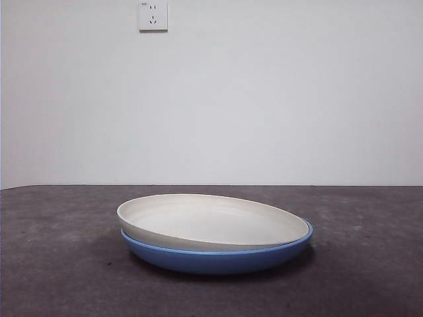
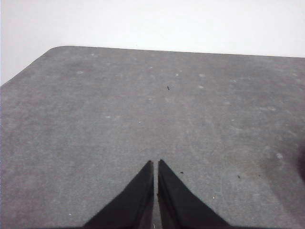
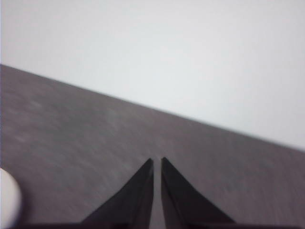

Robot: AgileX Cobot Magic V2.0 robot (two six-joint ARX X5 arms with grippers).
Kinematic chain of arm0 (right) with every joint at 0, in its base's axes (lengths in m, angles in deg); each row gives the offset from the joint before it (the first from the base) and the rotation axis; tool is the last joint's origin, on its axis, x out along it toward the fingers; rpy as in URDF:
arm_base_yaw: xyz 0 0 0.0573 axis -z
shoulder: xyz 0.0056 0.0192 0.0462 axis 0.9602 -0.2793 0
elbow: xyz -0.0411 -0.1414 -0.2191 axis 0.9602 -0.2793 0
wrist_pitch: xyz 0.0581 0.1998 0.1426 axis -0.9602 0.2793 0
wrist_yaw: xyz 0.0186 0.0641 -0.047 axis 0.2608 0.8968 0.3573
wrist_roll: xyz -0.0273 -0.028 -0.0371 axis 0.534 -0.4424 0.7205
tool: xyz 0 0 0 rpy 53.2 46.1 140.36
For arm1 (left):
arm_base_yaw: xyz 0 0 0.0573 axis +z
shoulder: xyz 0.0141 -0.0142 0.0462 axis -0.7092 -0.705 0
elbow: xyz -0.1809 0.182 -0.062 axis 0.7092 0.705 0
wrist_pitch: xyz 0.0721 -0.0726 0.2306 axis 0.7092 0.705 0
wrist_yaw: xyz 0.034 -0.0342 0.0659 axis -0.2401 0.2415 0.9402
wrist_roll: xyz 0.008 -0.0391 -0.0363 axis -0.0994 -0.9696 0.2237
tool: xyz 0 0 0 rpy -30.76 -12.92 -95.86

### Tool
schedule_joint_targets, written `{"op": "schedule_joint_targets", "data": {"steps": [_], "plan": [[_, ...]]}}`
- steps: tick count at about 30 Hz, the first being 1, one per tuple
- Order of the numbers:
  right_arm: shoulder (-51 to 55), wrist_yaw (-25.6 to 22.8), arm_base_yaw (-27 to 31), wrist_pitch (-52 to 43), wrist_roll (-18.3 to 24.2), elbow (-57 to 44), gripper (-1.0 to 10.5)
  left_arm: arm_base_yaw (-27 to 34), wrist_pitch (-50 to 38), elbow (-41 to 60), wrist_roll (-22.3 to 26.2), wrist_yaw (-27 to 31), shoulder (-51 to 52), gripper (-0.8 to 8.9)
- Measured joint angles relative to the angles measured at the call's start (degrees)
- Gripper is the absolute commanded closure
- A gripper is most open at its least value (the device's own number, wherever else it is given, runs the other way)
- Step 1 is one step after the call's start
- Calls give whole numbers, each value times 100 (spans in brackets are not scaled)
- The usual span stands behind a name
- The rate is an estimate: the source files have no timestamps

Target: Pick up the white plate, put it on the blue plate, put it on desk

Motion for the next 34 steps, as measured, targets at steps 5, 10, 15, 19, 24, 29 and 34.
{"op": "schedule_joint_targets", "data": {"steps": [5,10,15,19,24,29,34], "plan": [[494,-238,319,-343,-63,-1447,923,0,0,0,0,0,0,797],[938,-857,369,-417,-203,-2004,923,0,0,0,0,0,0,797],[1163,-1390,367,-420,-385,-2194,923,0,0,0,0,0,0,797],[1364,-1563,363,-372,-490,-2330,923,0,0,0,0,0,0,797],[1360,-1580,363,-337,-546,-2380,923,0,0,0,0,0,0,797],[1362,-1646,363,-339,-546,-2380,923,0,0,0,0,0,0,797],[1362,-1663,365,-339,-549,-2380,923,0,0,0,0,0,0,797]]}}
